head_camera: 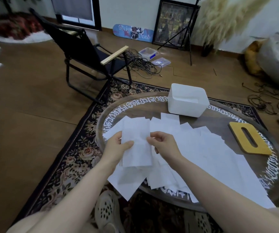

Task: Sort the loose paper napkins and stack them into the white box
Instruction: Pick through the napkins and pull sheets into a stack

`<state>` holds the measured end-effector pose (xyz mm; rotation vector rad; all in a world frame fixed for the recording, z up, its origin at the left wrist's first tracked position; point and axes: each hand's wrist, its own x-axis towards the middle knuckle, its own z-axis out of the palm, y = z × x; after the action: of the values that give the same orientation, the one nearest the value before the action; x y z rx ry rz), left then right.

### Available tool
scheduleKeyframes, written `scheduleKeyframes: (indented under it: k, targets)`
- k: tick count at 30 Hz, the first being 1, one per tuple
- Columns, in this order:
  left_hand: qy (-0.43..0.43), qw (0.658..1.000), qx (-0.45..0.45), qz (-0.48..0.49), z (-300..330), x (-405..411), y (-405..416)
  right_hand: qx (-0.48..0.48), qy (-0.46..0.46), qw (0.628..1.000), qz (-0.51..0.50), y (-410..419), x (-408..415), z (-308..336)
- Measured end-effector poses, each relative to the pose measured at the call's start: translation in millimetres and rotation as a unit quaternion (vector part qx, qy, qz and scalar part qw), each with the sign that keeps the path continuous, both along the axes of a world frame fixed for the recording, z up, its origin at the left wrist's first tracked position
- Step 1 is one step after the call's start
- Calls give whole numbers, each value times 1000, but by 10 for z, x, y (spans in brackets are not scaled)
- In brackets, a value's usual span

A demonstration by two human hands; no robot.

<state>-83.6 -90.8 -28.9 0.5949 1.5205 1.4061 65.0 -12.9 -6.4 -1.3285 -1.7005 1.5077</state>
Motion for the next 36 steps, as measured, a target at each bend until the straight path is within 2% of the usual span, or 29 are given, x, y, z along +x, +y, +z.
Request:
scheduleKeyframes:
  k: [4, 8, 11, 15, 20, 23, 28, 31, 34, 36]
  targets:
    - [17, 999, -24, 34, -47, -204, -103, 31, -36, 998, 28, -51, -29, -132]
    - [12, 994, -64, 89, -112, -423, -258, 119, -123, 973, 154, -174, 54, -307]
    - [0, 990, -85, 112, -171, -554, -376, 124, -170, 947, 243, -292, 117, -434]
    - [-5, 987, -107, 124, -201, -680, -485, 190, -235, 898, 320, -374, 172, -591]
    - [-14, 987, -106, 122, -195, -721, -511, 318, -296, 811, 392, -466, 227, -628]
    - [-16, 987, -105, 117, -191, -706, -506, 351, -311, 790, 396, -496, 248, -653]
    - [-20, 988, -104, 112, -152, -646, -495, 402, -271, 807, 337, -590, 194, -742]
    - [-17, 988, -109, 110, -150, -647, -501, 412, -234, 830, 293, -606, 143, -787]
    - [-17, 987, -116, 114, -156, -662, -514, 370, -190, 877, 241, -563, 115, -750]
    - [-20, 986, -118, 115, -161, -662, -510, 293, -166, 920, 199, -546, 110, -662]
